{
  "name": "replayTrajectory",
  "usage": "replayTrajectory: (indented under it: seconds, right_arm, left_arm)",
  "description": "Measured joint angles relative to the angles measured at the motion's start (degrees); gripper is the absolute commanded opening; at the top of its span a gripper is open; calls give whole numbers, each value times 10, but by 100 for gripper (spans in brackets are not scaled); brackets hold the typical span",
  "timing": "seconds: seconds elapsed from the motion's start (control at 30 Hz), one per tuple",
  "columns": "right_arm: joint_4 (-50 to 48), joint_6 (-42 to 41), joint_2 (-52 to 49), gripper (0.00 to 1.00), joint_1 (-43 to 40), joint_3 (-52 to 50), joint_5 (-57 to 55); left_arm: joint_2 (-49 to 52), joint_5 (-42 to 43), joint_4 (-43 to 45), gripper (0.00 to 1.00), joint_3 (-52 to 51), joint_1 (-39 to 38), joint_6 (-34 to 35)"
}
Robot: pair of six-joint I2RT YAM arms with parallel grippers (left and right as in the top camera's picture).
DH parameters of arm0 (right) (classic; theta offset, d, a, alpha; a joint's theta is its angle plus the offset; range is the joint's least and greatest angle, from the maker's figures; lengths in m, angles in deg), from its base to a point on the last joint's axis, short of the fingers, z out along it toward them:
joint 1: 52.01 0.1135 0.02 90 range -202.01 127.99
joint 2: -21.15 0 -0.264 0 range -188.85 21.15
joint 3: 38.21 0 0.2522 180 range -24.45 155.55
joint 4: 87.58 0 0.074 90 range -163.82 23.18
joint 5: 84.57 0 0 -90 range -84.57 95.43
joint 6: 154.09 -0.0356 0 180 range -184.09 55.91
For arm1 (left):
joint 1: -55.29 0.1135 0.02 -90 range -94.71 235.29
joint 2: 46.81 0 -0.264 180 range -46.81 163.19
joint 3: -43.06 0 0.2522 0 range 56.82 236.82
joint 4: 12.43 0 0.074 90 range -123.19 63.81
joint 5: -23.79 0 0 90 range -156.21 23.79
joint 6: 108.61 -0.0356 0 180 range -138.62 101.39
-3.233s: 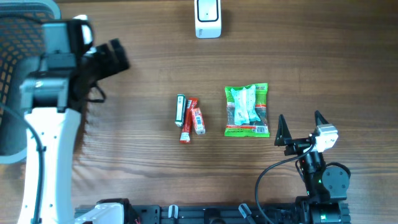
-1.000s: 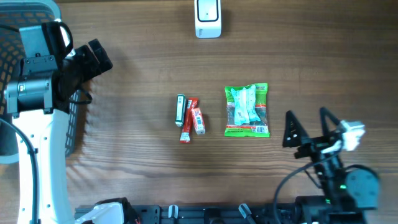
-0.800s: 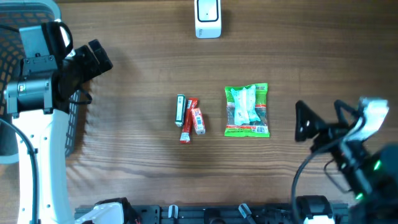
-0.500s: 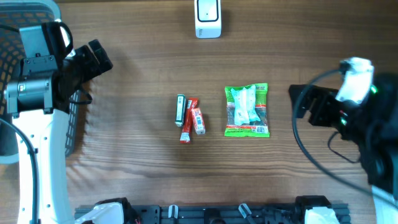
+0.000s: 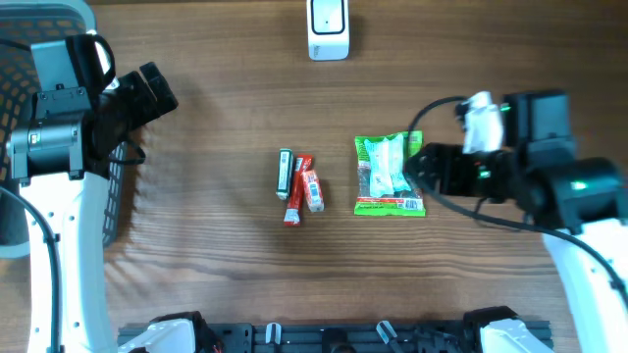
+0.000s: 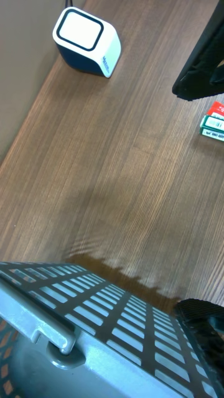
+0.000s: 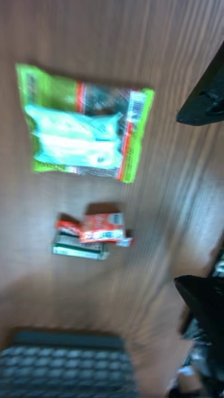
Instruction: Scan the item barcode
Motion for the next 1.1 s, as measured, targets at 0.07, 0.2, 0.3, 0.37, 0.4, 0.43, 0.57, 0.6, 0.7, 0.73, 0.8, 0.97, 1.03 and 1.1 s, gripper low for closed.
replayTrajectory:
  seconds: [0.07, 0.2, 0.3, 0.37, 0.4, 0.43, 0.57, 0.6, 0.7, 0.73, 0.8, 0.97, 1.03, 1.1]
  right_arm:
    - [-22, -12, -2, 78, 32, -27, -14]
    - [-71, -37, -4, 78, 94, -71, -46]
    - [-111, -49, -6, 76, 135, -99, -81]
    - [-131, -52, -12, 75, 152, -109, -102]
    - [-134, -53, -17, 75, 157, -110, -111]
    - [-136, -53, -26, 75, 163, -111, -122]
    - [-148, -53, -79, 71, 173, -118, -174]
    - [-157, -53, -90, 67, 173, -118, -182]
    - [-185, -41, -125, 63, 158, -118, -191]
    - [-189, -35, -132, 62, 147, -118, -190]
    - [-190, -18, -140, 61, 119, -116, -174]
    - [-199, 43, -143, 58, 13, -105, -87]
    - [-195, 61, -150, 55, -21, -104, -53]
    - [-187, 77, -159, 46, -29, -105, -37]
  left_arm:
    - [0, 0, 0, 100, 0, 0, 0]
    - [0, 0, 0, 100, 0, 0, 0]
    - [0, 0, 0, 100, 0, 0, 0]
    - [0, 0, 0, 100, 0, 0, 0]
    - [0, 0, 0, 100, 0, 0, 0]
    - [0, 0, 0, 100, 0, 0, 0]
    - [0, 0, 0, 100, 0, 0, 0]
    - [0, 0, 0, 100, 0, 0, 0]
    - [0, 0, 0, 100, 0, 0, 0]
    - [0, 0, 0, 100, 0, 0, 0]
    - [0, 0, 0, 100, 0, 0, 0]
    - [0, 0, 0, 100, 0, 0, 0]
    - [0, 0, 0, 100, 0, 0, 0]
    - [0, 0, 0, 100, 0, 0, 0]
